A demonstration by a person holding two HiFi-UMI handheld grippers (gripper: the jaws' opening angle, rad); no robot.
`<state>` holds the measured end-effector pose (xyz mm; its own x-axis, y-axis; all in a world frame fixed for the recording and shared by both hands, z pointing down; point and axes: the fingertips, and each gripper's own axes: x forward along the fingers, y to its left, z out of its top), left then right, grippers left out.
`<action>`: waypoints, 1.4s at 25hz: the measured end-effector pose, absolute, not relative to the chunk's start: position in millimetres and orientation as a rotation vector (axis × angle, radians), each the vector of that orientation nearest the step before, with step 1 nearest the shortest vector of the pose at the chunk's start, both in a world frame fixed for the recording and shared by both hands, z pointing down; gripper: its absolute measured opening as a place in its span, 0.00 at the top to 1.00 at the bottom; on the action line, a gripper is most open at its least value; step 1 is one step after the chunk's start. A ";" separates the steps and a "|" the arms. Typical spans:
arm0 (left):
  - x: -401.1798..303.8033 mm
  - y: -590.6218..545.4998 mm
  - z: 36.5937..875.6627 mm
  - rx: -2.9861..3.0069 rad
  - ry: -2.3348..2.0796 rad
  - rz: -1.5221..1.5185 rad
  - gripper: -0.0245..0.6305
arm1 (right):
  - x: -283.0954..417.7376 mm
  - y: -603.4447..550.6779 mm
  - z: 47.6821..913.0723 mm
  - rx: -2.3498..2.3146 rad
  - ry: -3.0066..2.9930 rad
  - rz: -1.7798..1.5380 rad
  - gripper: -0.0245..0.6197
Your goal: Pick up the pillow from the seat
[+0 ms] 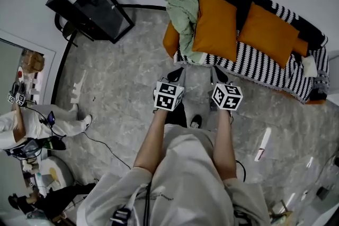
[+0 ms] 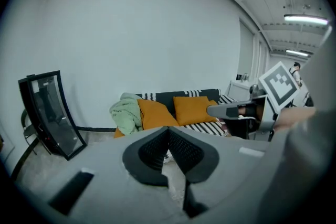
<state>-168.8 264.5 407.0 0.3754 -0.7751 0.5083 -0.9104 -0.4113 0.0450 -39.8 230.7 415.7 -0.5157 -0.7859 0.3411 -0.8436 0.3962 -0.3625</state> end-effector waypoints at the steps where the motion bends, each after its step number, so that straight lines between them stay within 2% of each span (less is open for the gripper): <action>1: -168.4 254.8 409.7 2.315 -1.487 0.605 0.95 | -36.2 222.2 415.5 1.493 -2.524 0.759 0.95; 5: -172.7 214.6 420.7 2.290 -1.498 0.670 0.95 | -21.3 190.6 419.0 1.558 -2.499 0.771 0.95; 11: -165.0 137.2 416.0 2.322 -1.400 0.567 0.95 | -5.3 129.6 424.8 1.674 -2.465 0.742 0.95; 23: -189.0 10.0 436.8 2.297 -1.178 0.495 0.95 | -64.9 4.9 448.8 1.630 -2.396 0.788 0.95; 35: -158.9 -130.0 445.7 2.387 -0.770 0.462 0.95 | -51.0 -127.6 427.0 1.898 -2.218 0.687 0.95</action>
